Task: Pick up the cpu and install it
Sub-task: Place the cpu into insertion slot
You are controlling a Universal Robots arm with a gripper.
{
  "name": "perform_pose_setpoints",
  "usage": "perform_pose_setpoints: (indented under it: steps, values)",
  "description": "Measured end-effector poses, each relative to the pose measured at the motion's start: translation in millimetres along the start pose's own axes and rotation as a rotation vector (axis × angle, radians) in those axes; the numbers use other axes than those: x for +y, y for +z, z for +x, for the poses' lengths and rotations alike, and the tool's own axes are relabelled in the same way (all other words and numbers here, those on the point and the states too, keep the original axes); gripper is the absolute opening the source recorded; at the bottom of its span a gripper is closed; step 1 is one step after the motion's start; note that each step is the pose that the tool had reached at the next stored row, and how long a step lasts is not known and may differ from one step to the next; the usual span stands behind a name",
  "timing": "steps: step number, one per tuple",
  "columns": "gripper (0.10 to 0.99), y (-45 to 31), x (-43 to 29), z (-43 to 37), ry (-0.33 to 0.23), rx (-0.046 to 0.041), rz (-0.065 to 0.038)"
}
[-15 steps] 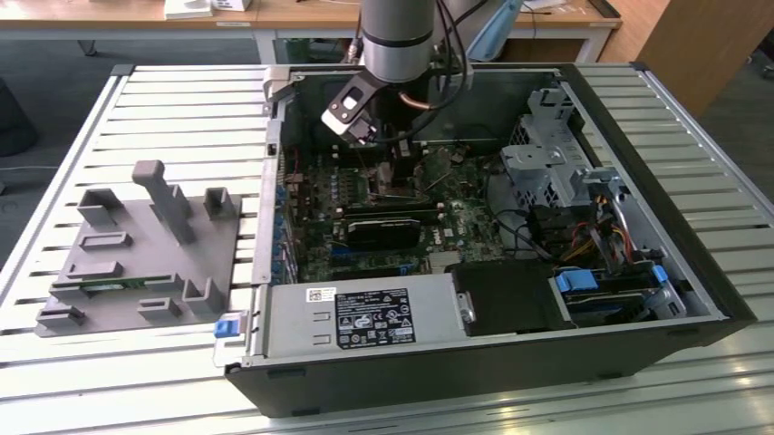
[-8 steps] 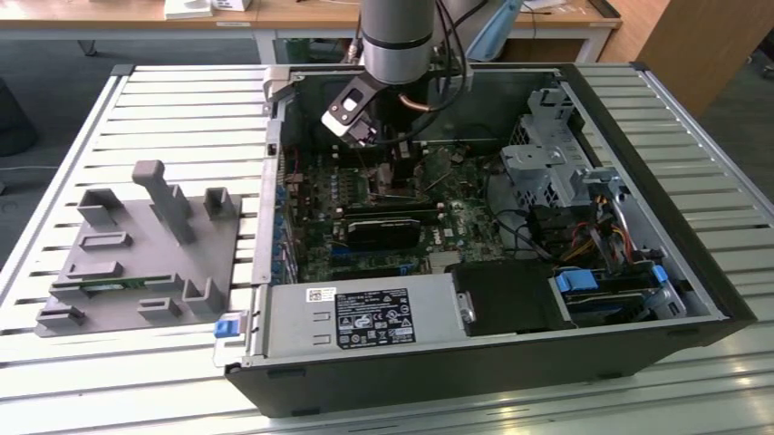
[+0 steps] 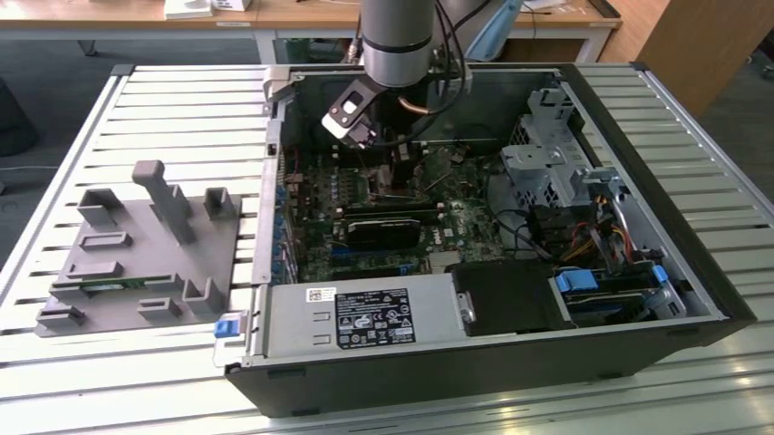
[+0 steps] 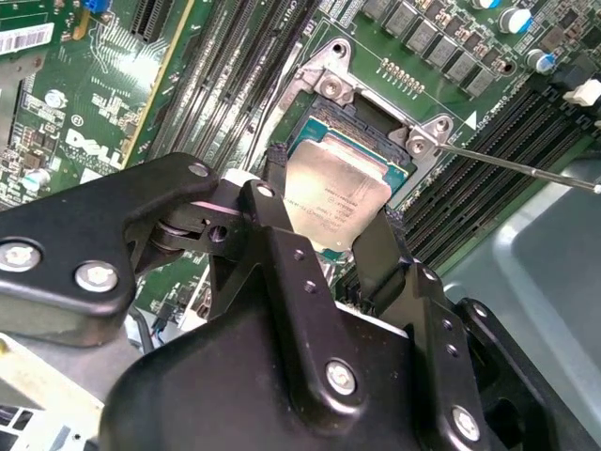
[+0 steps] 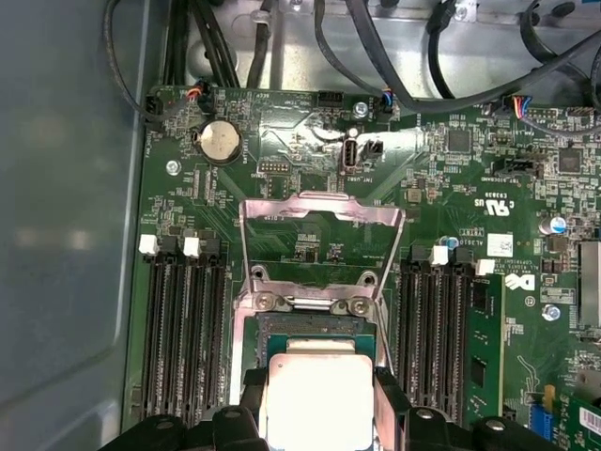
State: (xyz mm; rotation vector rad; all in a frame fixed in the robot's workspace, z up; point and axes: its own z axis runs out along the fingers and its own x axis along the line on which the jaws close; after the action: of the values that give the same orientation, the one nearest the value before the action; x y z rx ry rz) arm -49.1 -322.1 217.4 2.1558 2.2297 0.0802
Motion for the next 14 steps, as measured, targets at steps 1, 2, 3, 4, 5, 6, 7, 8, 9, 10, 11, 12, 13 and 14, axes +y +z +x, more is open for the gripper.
perform_pose_setpoints:
  steps: [1,2,3,4,5,6,7,8,9,10,11,12,13,14]
  values:
    - [0.533,0.9,0.0,0.3,0.002,-0.0002,0.0]
    - [0.533,1.8,0.0,0.4,0.005,-0.0003,0.0]
    - [0.533,2.5,-0.1,0.4,0.007,-0.0006,0.0]
    - [0.533,3.3,-0.1,0.4,0.009,-0.0007,0.0]
    - [0.533,4.0,-0.2,0.4,0.011,-0.0008,0.0]
    - [0.533,4.8,-0.2,0.4,0.012,-0.0008,0.0]
    - [0.533,5.5,-0.3,0.4,0.012,-0.0008,0.0]
    - [0.533,6.2,-0.3,0.3,0.013,-0.0009,0.0]
    - [0.533,7.0,-0.4,0.3,0.013,-0.0009,0.0]
    - [0.533,8.0,-0.4,0.3,0.014,-0.0009,0.0]
    - [0.533,8.8,-0.5,0.3,0.015,-0.0011,0.0]
    - [0.533,9.7,-0.5,0.3,0.016,-0.0011,0.0]
    - [0.533,10.4,-0.6,0.3,0.018,-0.0013,0.0]
    - [0.533,11.1,-0.5,0.3,0.021,-0.0014,0.0]
